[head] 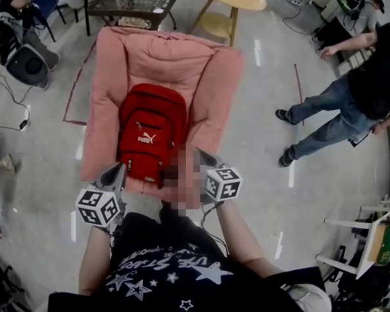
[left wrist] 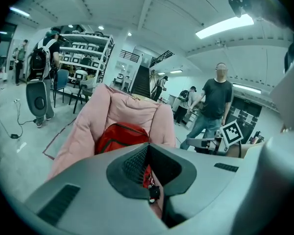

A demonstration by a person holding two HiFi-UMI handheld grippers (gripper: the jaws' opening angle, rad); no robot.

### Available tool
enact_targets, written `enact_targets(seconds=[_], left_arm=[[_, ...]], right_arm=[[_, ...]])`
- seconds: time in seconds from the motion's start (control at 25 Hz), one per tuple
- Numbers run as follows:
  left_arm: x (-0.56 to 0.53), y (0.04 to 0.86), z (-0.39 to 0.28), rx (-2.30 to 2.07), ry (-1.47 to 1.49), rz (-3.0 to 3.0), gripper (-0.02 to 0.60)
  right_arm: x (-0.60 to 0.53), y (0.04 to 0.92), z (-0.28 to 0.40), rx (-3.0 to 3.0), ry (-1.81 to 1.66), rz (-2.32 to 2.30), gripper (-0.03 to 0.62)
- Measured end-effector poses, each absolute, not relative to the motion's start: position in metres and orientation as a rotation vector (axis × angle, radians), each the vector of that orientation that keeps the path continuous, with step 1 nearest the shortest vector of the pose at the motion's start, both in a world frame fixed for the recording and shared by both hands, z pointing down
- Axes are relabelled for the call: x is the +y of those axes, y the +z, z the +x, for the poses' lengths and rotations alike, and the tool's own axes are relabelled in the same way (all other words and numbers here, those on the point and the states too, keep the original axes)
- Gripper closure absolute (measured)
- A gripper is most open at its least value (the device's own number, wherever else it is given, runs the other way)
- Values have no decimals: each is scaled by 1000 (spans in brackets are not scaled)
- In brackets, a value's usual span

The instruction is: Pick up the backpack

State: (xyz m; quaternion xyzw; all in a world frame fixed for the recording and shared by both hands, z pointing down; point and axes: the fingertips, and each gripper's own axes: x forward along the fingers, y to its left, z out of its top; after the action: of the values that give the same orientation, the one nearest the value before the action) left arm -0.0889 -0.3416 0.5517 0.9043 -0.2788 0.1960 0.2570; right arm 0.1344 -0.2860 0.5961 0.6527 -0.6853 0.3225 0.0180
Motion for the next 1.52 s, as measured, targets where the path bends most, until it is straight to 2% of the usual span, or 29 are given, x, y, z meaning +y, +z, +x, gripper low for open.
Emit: enact_targets(seconds=[0.4,0.48,0.56,0.76,0.8,0.88,0.96,1.12,1.36,1.52], left_arm=[[-390,568,-49,-643,592,2444,574],[-404,577,-45,-622,612,2438,574],[-420,586,-42,-589,626,2424,572],[-463,612,-38,-517,715,2403,571],[-471,618,-37,-494,743,2402,555],[-488,633,-35,-434,806,2399,437],[-503,647,-34,-381,864,2408,376],[-535,675,-24,-336,933,2443,347],[-567,717,-9,-270,991,2461,263],[-588,748,-1,-258,1022,2452,236]], right_arm=[[-313,620,147,-2033,1109,2036,589],[-320,627,147,-2002,1139,2047,496],[-330,632,148,-1972,1154,2056,472],[-362,643,144,-1883,1163,2054,301],[-370,646,143,-1863,1161,2064,274],[-388,653,142,-1829,1163,2085,229],[-404,662,142,-1798,1172,2096,227],[-430,682,150,-1767,1177,2091,227],[-455,717,174,-1663,1173,2127,229],[-465,742,187,-1597,1164,2142,229]])
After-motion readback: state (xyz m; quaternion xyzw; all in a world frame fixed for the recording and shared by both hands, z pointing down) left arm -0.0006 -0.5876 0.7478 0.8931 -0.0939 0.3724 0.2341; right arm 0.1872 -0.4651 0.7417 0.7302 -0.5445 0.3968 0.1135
